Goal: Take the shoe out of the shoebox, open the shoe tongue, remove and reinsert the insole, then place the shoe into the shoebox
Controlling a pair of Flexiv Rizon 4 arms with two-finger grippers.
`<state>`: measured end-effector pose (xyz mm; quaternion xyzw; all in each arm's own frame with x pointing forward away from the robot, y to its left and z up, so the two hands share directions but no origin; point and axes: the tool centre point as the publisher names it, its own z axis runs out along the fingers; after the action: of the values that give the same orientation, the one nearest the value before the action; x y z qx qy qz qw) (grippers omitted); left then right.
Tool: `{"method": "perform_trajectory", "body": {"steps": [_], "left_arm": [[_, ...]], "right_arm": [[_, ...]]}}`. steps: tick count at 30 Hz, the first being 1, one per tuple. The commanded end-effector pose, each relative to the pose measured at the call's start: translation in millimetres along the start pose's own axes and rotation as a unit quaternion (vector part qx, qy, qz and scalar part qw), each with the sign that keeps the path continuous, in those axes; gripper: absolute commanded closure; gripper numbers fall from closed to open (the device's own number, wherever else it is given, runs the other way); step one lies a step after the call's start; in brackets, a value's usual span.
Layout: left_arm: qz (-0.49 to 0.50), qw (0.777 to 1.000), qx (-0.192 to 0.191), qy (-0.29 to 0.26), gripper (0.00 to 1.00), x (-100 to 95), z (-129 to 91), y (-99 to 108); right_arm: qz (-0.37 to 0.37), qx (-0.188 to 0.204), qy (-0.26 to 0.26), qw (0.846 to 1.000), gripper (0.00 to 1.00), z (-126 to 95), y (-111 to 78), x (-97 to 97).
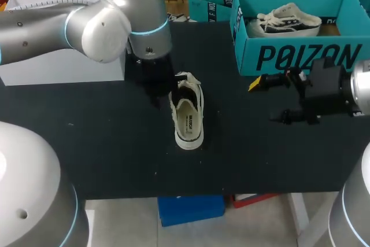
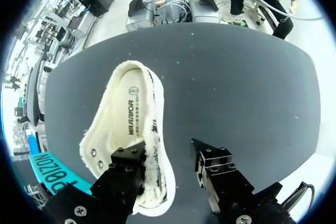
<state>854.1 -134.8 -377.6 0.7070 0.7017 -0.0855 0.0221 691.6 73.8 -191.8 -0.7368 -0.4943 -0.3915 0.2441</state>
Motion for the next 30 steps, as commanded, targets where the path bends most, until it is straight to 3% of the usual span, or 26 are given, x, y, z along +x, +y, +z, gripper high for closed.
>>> {"method": "perform_trajectory", "body": {"steps": [1, 14, 22, 24, 26, 29, 30], "left_arm": [[-0.003, 1.000, -0.011, -0.005, 0.55, -2.8, 10.5, 0.4], [-0.003, 1.000, -0.018, -0.004, 0.58, -4.1, 27.4, 6.7], [-0.004, 1.000, -0.025, 0.001, 0.64, -2.2, 33.9, 11.0], [-0.006, 1.000, -0.025, 0.000, 0.69, -2.1, 35.1, 11.8], [-0.007, 1.000, -0.027, -0.001, 1.00, -2.5, 36.4, 12.4], [-0.011, 0.999, -0.039, -0.002, 1.00, -3.6, 38.1, 13.2], [-0.003, 0.998, -0.058, 0.007, 1.00, -4.7, 37.4, 13.8]], "right_arm": [[0.000, 0.000, -0.001, 1.000, 0.00, 0.6, -0.2, 0.3], [0.000, 0.000, -0.001, 1.000, 0.00, 0.6, -0.2, 0.3], [0.000, 0.000, -0.001, 1.000, 0.00, 0.6, -0.2, 0.3], [0.000, 0.000, -0.001, 1.000, 0.00, 0.6, -0.2, 0.3], [0.000, 0.000, -0.001, 1.000, 0.00, 0.6, -0.2, 0.3], [0.000, 0.000, -0.001, 1.000, 0.00, 0.6, -0.2, 0.3], [0.000, 0.000, -0.001, 1.000, 0.00, 0.6, -0.2, 0.3]]}}
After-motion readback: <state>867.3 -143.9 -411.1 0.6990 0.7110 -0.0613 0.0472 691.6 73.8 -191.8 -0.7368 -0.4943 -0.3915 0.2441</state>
